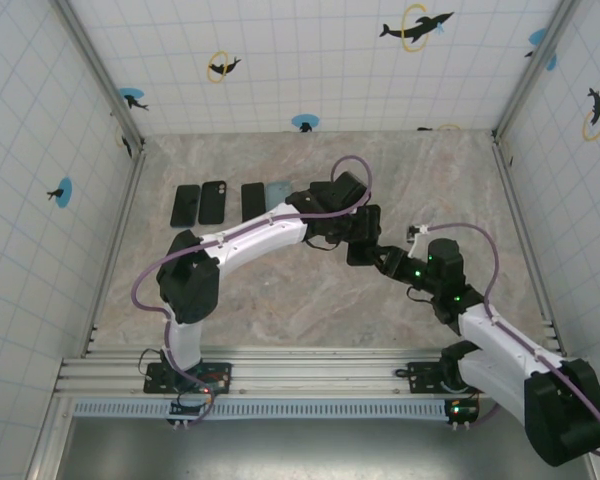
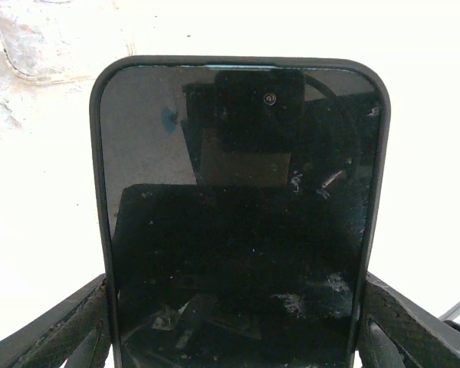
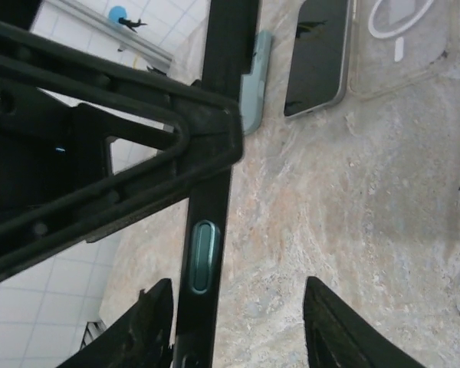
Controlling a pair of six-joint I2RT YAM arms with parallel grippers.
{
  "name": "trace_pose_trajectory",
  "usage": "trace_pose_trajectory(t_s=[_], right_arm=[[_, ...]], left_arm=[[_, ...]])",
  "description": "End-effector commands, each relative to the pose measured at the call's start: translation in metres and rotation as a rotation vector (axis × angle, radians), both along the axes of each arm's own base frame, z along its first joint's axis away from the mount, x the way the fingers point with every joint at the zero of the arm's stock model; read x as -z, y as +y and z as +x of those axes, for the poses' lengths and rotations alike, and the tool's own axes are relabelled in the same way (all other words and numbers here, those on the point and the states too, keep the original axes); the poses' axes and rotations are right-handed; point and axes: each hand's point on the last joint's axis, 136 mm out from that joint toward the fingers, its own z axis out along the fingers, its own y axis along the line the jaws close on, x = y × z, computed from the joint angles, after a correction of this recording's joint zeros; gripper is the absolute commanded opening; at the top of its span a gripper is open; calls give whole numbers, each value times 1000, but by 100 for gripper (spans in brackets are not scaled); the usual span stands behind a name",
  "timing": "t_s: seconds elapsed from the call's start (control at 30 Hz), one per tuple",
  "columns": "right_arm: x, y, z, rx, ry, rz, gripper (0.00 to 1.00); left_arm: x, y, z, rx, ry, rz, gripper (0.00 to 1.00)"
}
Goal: Take the phone out of the phone case
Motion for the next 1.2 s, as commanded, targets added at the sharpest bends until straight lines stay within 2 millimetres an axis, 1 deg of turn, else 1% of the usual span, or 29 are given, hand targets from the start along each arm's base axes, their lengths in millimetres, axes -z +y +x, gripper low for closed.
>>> trace_pose_trajectory(t_s=[0.0, 0.07, 0.13, 0.2, 0.3, 0.4, 0.43, 0.47, 0.53, 0.63, 0.7, 0.8, 0.83, 0.93, 1.0, 1.1, 1.17], right_arm=[[-12, 2, 8, 21, -71, 8, 40], [-12, 3, 9, 20, -70, 10, 34], [-11, 2, 12, 42, -76, 0, 31], [-15, 1, 15, 53, -94, 2, 28], [-22, -2, 18, 73, -120, -3, 16], [-30, -4, 19, 80, -149, -2, 10], [-33, -4, 19, 78, -154, -3, 8], [-34, -4, 19, 76, -157, -7, 7], [-39, -6, 21, 82, -162, -3, 5], [-48, -11, 25, 96, -154, 47, 3], [-59, -9, 24, 71, -151, 121, 3], [-77, -9, 25, 54, -147, 204, 3], [-82, -10, 26, 51, -145, 226, 3], [-101, -15, 31, 53, -159, 286, 3], [-117, -16, 31, 39, -168, 357, 3], [-136, -14, 31, 11, -172, 430, 3], [-147, -12, 31, -6, -178, 463, 3]], left_arm=[[-47, -16, 7, -22, -31, -151, 57], [-47, -20, 6, -15, -22, -167, 57], [-50, -21, 7, -15, -25, -173, 57], [-50, -21, 8, -14, -30, -168, 58], [-50, -20, 8, -11, -21, -178, 67], [-53, -19, 11, -22, -20, -232, 82], [-58, -21, 11, -14, -31, -256, 89], [-63, -23, 12, -7, -43, -276, 97], [-70, -25, 14, 13, -59, -291, 98], [-74, -18, 23, 15, -54, -314, 98], [-77, -12, 29, 19, -35, -366, 98], [-92, -6, 38, 30, -27, -482, 98], [-97, -5, 41, 38, -31, -505, 97], [-102, -1, 51, 53, -29, -532, 98], [-107, 0, 57, 56, -22, -574, 97], [-123, -8, 63, 87, -7, -675, 95], [-124, -12, 67, 83, 9, -695, 93]])
